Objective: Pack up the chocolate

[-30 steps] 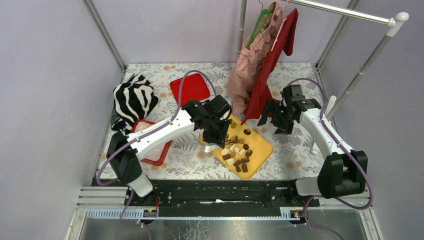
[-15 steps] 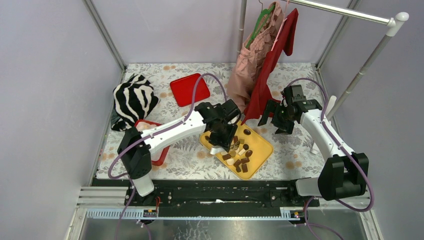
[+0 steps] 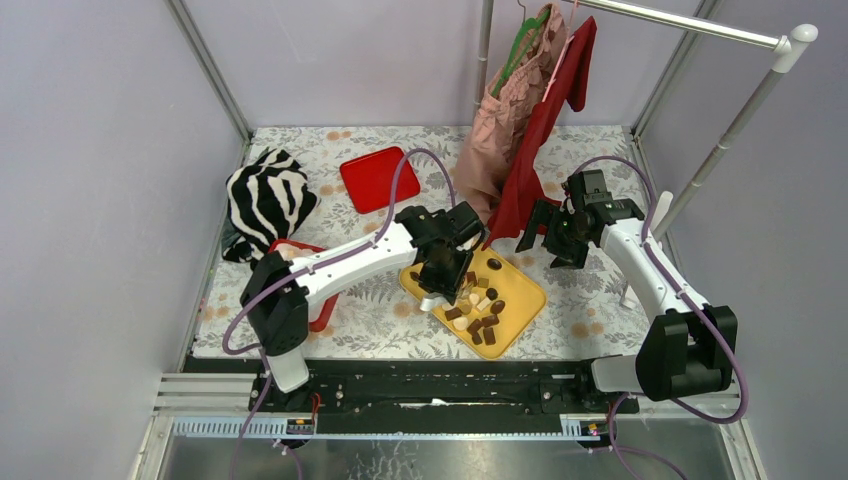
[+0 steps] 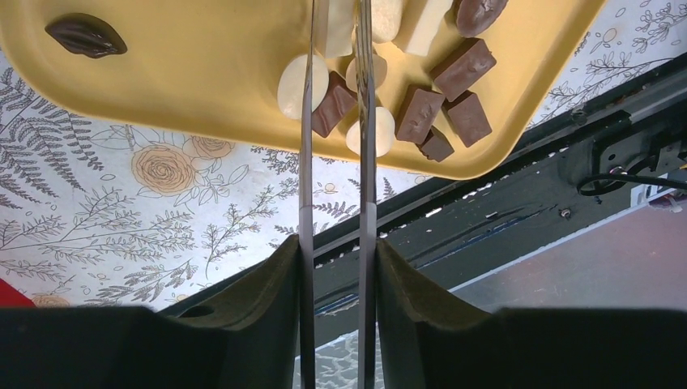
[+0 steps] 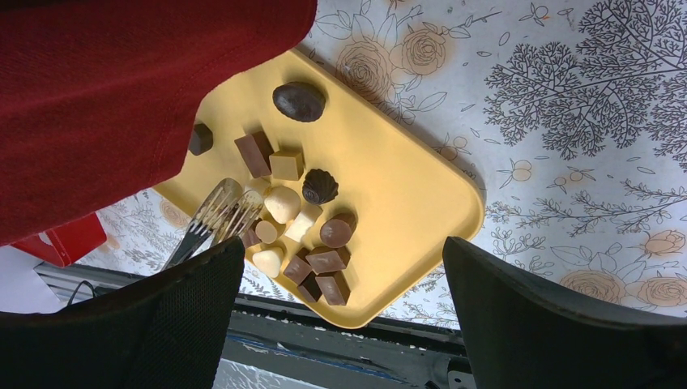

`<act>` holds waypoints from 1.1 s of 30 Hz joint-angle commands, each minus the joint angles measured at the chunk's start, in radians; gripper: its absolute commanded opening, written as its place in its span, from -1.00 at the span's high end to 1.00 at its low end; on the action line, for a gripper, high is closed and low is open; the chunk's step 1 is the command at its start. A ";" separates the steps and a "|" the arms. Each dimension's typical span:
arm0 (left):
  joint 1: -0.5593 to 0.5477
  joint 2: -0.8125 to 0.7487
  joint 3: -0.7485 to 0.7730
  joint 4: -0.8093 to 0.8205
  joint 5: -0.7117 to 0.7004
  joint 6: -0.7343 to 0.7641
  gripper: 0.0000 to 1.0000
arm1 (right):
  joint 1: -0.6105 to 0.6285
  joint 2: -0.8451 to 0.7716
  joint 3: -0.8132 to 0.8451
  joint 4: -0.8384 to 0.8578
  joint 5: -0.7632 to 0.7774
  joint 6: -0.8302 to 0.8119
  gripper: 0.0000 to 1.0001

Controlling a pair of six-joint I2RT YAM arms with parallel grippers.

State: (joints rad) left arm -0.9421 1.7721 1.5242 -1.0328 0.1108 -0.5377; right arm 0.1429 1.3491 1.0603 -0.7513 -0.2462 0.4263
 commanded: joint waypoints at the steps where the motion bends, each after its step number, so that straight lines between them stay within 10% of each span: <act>1: -0.007 0.010 0.007 -0.010 -0.010 0.025 0.18 | -0.003 -0.006 0.001 -0.002 0.010 -0.008 -1.00; 14: -0.008 0.035 0.013 -0.027 -0.014 0.037 0.17 | -0.004 0.007 0.005 0.003 0.002 -0.008 -1.00; 23: -0.008 0.034 0.040 -0.043 -0.050 0.036 1.00 | -0.004 0.014 0.010 0.005 0.005 -0.008 -1.00; 33: 0.057 -0.100 0.050 -0.103 -0.108 -0.035 1.00 | -0.003 0.028 0.013 0.006 0.003 -0.011 -1.00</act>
State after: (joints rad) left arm -0.9276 1.7802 1.5639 -1.0931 0.0402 -0.5259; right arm 0.1429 1.3685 1.0580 -0.7506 -0.2466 0.4263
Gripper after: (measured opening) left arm 0.374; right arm 0.995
